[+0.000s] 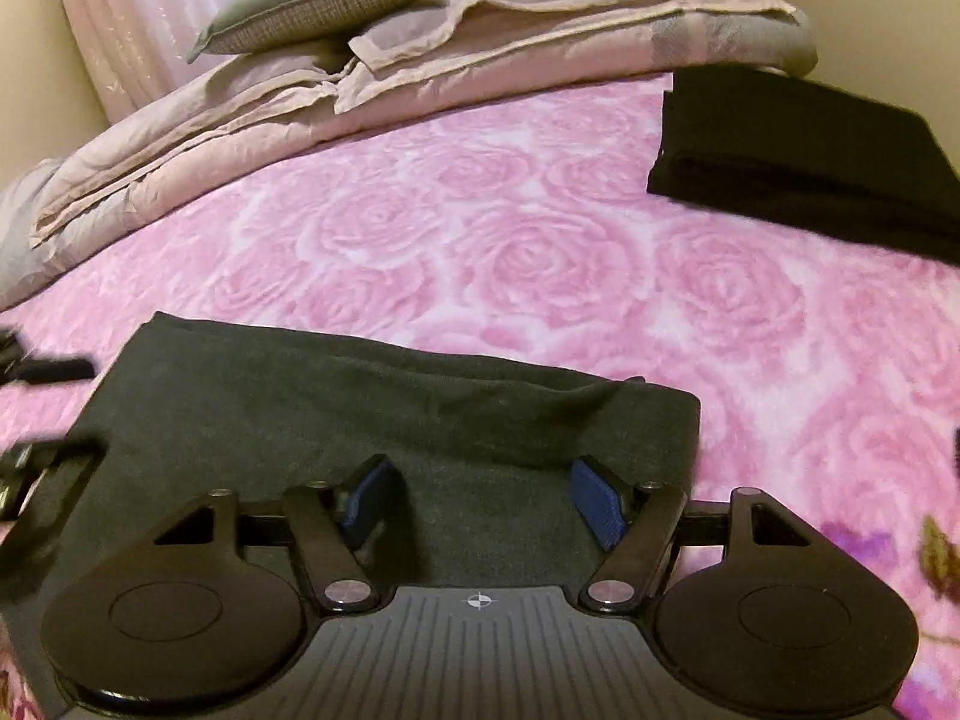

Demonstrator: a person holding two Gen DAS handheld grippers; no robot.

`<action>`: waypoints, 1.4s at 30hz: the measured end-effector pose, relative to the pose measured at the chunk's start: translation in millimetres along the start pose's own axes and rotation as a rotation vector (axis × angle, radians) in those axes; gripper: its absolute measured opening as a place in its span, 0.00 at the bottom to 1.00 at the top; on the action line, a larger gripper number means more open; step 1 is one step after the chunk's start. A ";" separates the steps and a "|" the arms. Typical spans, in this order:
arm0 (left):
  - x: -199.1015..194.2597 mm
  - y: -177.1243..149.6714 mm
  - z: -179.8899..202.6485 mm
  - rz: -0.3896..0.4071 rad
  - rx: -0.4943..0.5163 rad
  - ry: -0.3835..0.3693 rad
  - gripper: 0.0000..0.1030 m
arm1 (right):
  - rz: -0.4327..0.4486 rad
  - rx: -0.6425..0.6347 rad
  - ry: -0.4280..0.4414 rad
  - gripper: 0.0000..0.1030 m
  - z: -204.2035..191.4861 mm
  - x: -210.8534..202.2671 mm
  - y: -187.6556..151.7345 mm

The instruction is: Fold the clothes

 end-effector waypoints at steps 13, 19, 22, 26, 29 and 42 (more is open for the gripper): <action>55.0 4.0 -32.9 -0.084 -0.082 0.013 0.41 | -0.016 0.060 -0.026 0.67 31.3 36.6 19.2; 17.8 5.1 -31.6 -0.037 -0.101 0.021 0.36 | 0.064 -0.018 -0.002 0.68 -5.0 -22.2 11.3; -15.1 -6.1 -19.7 0.006 -0.101 -0.060 0.36 | 0.068 -0.043 0.094 0.68 -37.0 -54.6 -18.0; -44.2 -33.1 2.1 -0.017 -0.098 -0.099 0.36 | 0.009 -0.076 0.122 0.68 -64.0 -72.1 -67.6; -37.7 -58.2 8.8 -0.070 -0.085 -0.072 0.40 | -0.002 -0.063 0.084 0.68 -61.9 -71.6 -88.0; -89.7 -73.2 40.8 0.023 0.359 0.181 0.63 | 0.020 -0.847 -0.162 0.92 -168.2 -102.1 -146.5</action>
Point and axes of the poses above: each gripper's, at about its wrist camera, not at the fingertips, and x roughly the way its jaws point, z to its right, y to its top, the point moved 7 cm from there along x, roughly the way its jaws point, and after that the axes turned 14 degrees about -x, right-handed, at the moved point
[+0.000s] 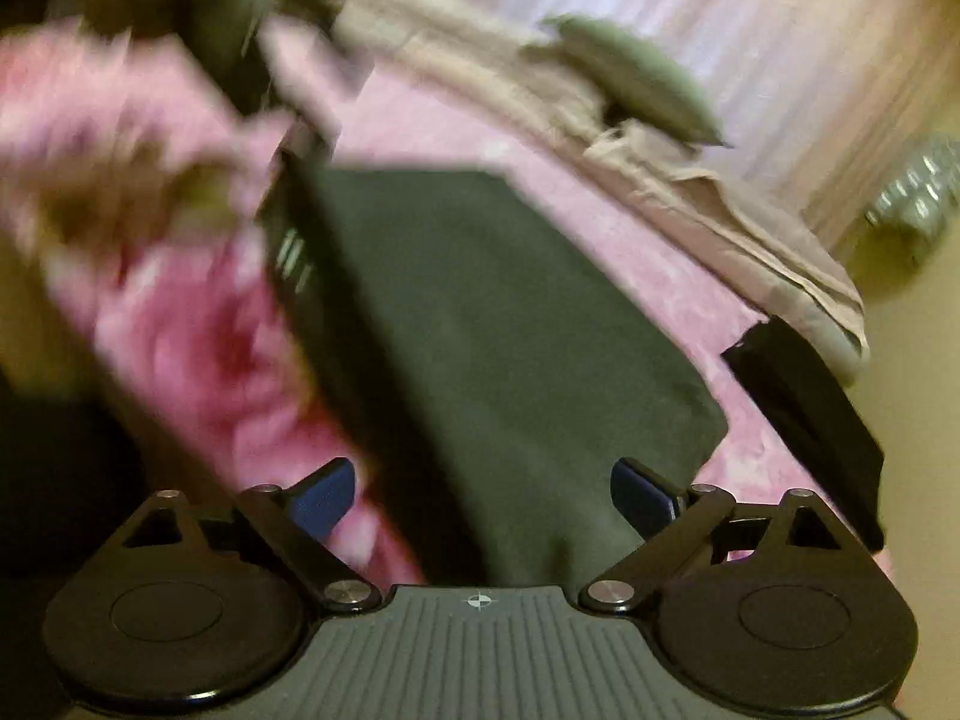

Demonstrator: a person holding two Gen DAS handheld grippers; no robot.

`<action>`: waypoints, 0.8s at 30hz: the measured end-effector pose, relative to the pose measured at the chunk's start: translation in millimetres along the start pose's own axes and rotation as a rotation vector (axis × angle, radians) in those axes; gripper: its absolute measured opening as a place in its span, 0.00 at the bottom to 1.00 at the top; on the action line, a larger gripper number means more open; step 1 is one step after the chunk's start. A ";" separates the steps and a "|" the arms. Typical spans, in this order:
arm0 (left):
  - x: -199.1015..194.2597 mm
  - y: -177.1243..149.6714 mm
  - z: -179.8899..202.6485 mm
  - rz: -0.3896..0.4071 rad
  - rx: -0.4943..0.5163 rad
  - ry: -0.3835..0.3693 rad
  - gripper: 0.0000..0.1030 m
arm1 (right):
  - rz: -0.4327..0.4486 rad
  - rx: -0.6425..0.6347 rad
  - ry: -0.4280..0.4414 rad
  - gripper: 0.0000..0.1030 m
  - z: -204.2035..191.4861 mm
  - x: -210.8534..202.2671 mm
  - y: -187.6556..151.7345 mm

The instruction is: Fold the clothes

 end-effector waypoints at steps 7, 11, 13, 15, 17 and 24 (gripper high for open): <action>-9.9 -10.0 52.3 0.025 0.251 -0.014 0.69 | -0.055 -0.156 -0.033 0.76 -19.2 40.4 9.3; 0.7 -18.9 84.5 0.012 0.364 -0.046 0.70 | -0.064 -0.230 -0.058 0.73 -17.1 56.7 8.3; 13.2 -23.9 96.3 0.001 0.430 -0.039 0.70 | -0.073 -0.250 -0.055 0.39 -10.5 59.1 3.9; 20.6 -25.8 99.5 0.002 0.470 -0.018 0.70 | -0.068 -0.244 -0.053 0.34 -2.3 54.7 5.4; 27.3 -27.3 101.6 0.005 0.506 0.006 0.70 | -0.052 -0.227 -0.068 0.31 6.7 43.9 8.7; 50.6 -32.0 109.4 0.013 0.631 0.090 0.58 | -0.032 -0.171 -0.071 0.31 19.5 29.9 15.2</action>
Point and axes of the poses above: each gripper's, at about its wrist camera, not at the fingertips, and x roughly the way its jaws point, z to its right, y to its top, the point moved 7 cm from there along x, roughly the way its jaws point, and after that the axes turned 14 degrees about -x, right-handed, at the moved point
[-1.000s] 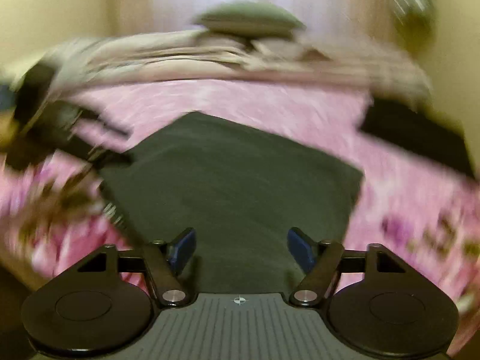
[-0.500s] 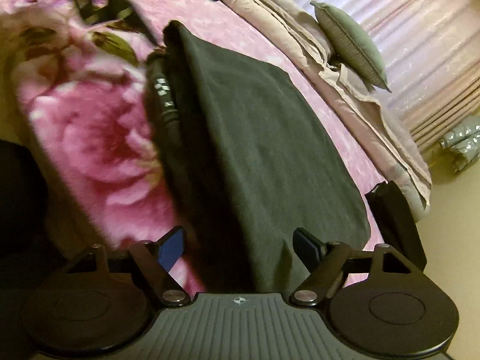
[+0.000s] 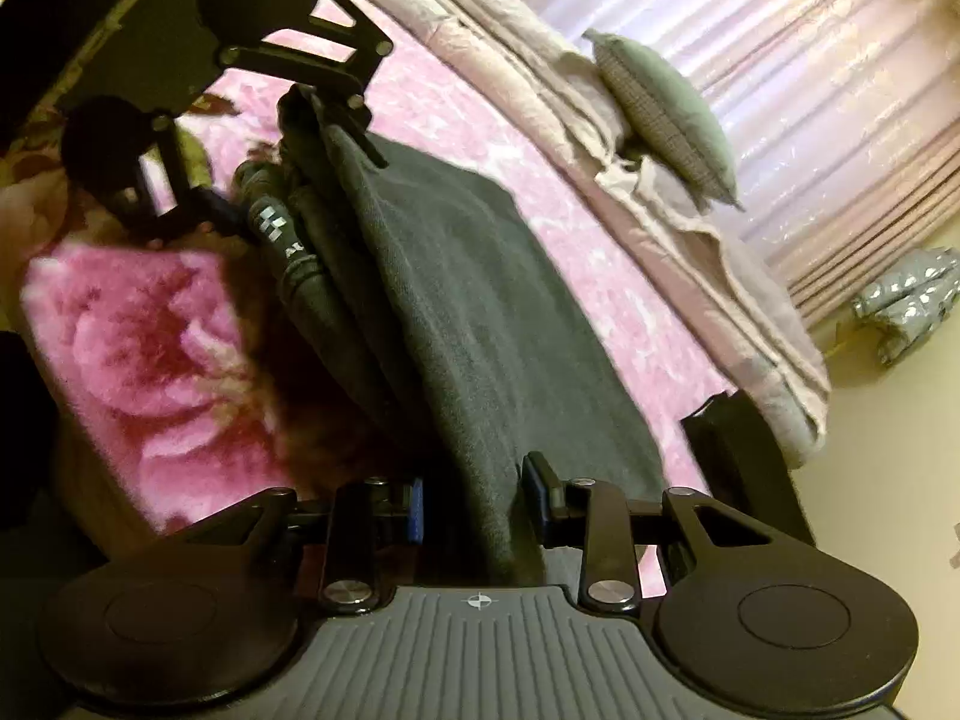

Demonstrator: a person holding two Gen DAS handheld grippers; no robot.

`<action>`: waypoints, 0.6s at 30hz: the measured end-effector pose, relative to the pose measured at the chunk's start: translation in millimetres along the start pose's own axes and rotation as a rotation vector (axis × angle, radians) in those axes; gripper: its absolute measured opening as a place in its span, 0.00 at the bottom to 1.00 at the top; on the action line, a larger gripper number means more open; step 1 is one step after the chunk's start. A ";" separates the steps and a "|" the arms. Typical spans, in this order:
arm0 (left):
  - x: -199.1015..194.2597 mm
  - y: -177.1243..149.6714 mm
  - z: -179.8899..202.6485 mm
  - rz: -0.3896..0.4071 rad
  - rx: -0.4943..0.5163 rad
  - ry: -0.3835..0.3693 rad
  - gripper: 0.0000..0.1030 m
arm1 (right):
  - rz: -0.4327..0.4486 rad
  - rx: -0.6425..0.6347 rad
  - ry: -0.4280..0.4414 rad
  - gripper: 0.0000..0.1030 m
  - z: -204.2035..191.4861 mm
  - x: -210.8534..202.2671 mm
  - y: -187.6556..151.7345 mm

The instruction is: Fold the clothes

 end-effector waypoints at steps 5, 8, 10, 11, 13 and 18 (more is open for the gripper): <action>8.1 -0.8 -0.1 -0.011 0.007 0.002 0.43 | 0.005 -0.008 -0.014 0.39 -19.9 -0.2 -6.3; 10.1 -0.4 -10.0 -0.022 -0.054 -0.034 0.41 | 0.000 -0.014 -0.047 0.72 -29.1 -1.6 -12.7; 11.8 -0.2 -14.9 -0.023 -0.086 -0.050 0.41 | -0.011 -0.036 -0.064 0.72 -35.2 -0.8 -18.2; 12.4 0.0 -15.8 -0.023 -0.088 -0.053 0.41 | -0.020 -0.048 -0.069 0.72 -37.7 0.6 -20.8; 12.8 0.0 -15.4 -0.021 -0.094 -0.051 0.41 | -0.029 -0.068 -0.083 0.72 -40.5 4.9 -24.9; 12.3 0.9 -8.0 -0.019 -0.079 0.003 0.50 | -0.044 -0.134 -0.142 0.72 -40.5 20.5 -28.0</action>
Point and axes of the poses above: each gripper's, at about its wrist camera, not at the fingertips, and x roughly the way its jaws point, z to its right, y to its top, the point moved 7 cm from there along x, roughly the way its jaws point, and after that the axes turned 14 degrees about -x, right-handed, at the moved point
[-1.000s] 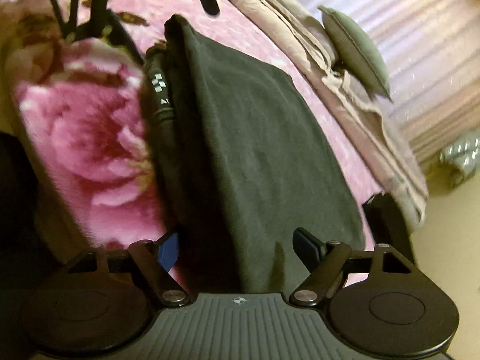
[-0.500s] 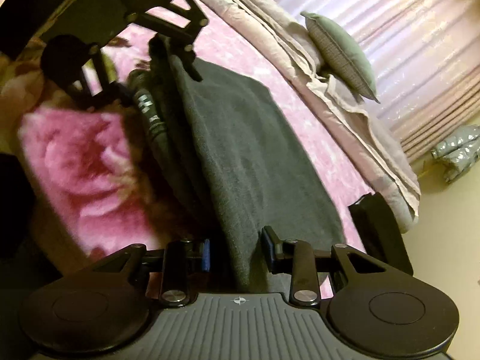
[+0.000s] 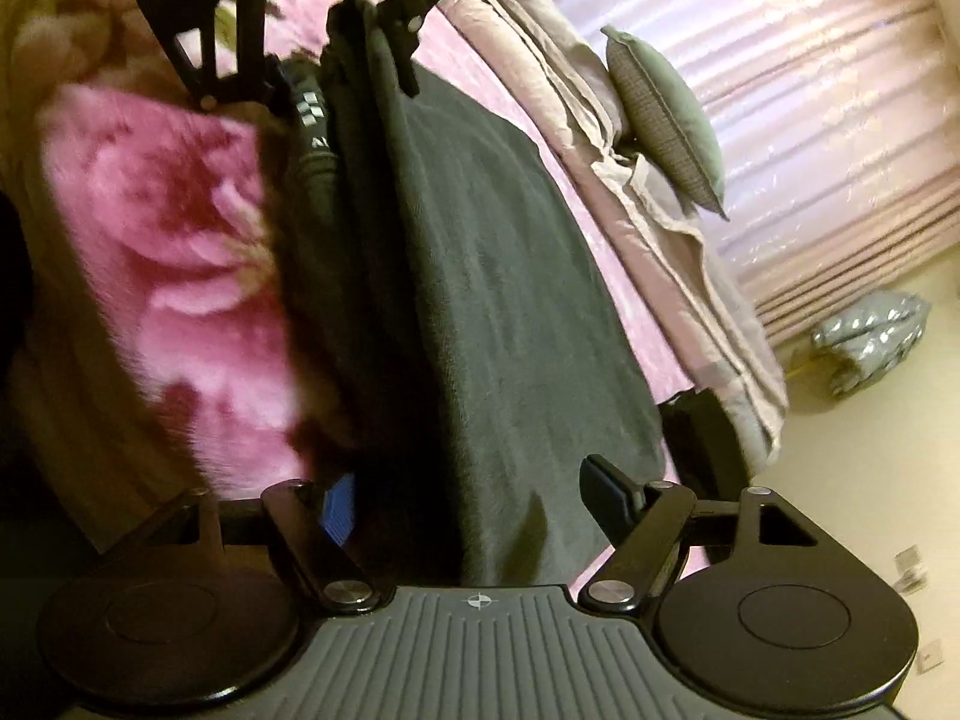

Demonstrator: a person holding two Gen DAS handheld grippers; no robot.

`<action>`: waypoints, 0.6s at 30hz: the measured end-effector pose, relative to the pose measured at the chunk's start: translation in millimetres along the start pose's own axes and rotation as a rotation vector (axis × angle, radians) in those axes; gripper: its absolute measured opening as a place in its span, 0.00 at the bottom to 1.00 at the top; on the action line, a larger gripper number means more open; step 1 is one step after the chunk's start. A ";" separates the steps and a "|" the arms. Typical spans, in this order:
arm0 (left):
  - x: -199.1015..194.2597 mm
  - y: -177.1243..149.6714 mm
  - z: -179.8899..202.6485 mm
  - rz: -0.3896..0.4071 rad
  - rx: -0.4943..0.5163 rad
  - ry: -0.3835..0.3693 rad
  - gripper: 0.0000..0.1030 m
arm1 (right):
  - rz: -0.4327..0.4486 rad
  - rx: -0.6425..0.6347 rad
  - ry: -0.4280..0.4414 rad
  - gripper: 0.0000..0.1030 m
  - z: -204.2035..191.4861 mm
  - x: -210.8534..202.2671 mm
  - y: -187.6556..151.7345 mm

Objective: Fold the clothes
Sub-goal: 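Lift the green cloth and jeans stack up with both grippers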

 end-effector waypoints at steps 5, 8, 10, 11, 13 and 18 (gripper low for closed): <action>-3.0 -0.4 2.1 -0.009 -0.005 0.032 0.64 | 0.021 -0.048 -0.035 0.72 -0.1 9.2 -1.4; 1.5 1.9 -2.4 -0.030 -0.013 0.003 0.61 | 0.048 -0.039 -0.034 0.68 0.1 10.0 -4.0; 2.3 2.6 -1.4 -0.050 -0.011 -0.027 0.51 | 0.063 -0.031 -0.012 0.51 -1.1 10.0 -3.9; 2.8 3.2 -1.2 -0.055 -0.007 -0.037 0.50 | 0.071 -0.028 0.001 0.41 -1.7 10.0 -3.5; 3.5 3.7 -3.0 -0.063 -0.008 -0.061 0.47 | 0.083 -0.018 0.028 0.37 1.1 10.8 -3.5; 1.4 9.5 -16.5 -0.089 -0.030 -0.140 0.41 | 0.095 -0.004 0.100 0.28 17.3 8.8 -0.9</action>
Point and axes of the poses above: each gripper's, at about its wrist camera, not at the fingertips, and x roughly the way its jaws point, z to its right, y to its top, the point moved 7 cm from there along x, roughly the way its jaws point, and after that the axes turned 14 degrees about -x, right-handed, at the moved point
